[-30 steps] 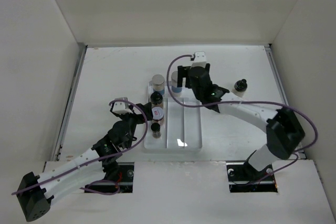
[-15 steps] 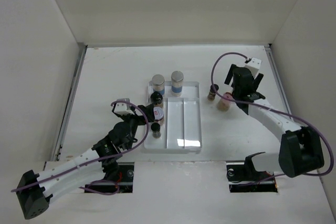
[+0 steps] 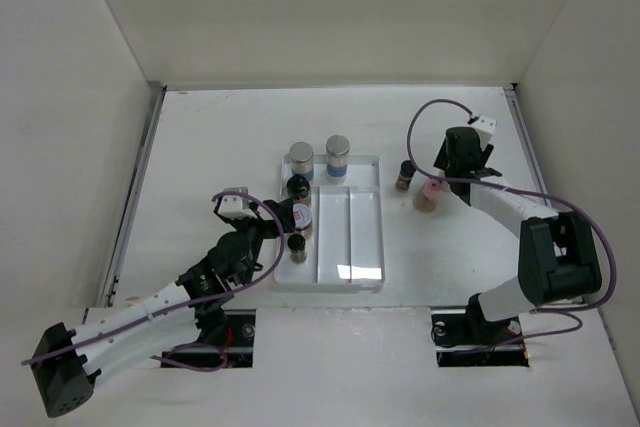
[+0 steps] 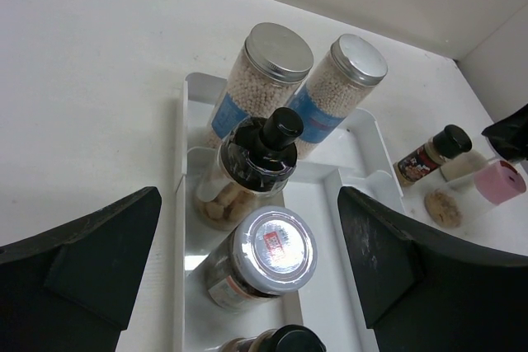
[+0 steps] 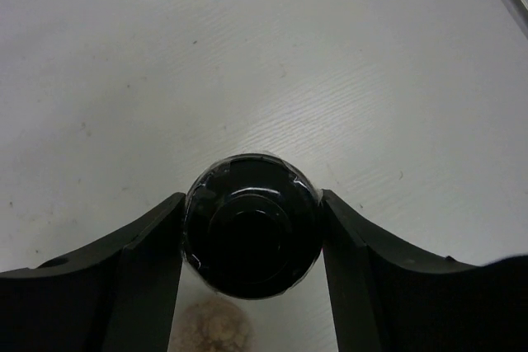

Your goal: Organize the condiment bottles

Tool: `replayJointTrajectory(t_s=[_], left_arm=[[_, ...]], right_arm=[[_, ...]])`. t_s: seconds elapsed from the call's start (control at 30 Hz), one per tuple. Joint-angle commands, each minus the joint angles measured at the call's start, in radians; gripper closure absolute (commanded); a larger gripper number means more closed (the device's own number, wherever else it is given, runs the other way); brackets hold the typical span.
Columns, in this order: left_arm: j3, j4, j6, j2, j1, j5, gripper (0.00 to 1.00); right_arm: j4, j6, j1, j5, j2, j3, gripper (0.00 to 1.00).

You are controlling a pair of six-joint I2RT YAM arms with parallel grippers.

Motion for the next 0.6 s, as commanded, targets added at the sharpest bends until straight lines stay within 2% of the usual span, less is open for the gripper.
replayJointTrajectory(t_s=[0.0,0.07,0.17,0.27,0.4,0.57], left_arm=[[0.007,0.047,0.007,0.008,0.004,0.004,0.11],[0.007,0.047,0.007,0.003,0.0,0.0,0.11],[0.003,0.056,0.007,0.002,0.009,0.001,0.11],[0.004,0.053,0.007,0.009,0.014,0.006,0.11],[0.004,0.056,0.009,0.006,0.012,-0.003,0.11],[0.0,0.036,0.007,-0.023,0.023,-0.019,0.11]], right_arm=[[0.05,0.048,-0.005,-0.017,-0.048,0.024,0.45],[0.075,0.042,-0.004,0.009,-0.126,0.006,0.49],[0.086,0.027,0.01,0.091,-0.289,-0.016,0.51],[0.098,-0.005,0.103,0.157,-0.43,-0.016,0.51],[0.146,-0.13,0.333,0.196,-0.539,0.006,0.5],[0.135,-0.156,0.637,0.19,-0.481,0.021,0.51]])
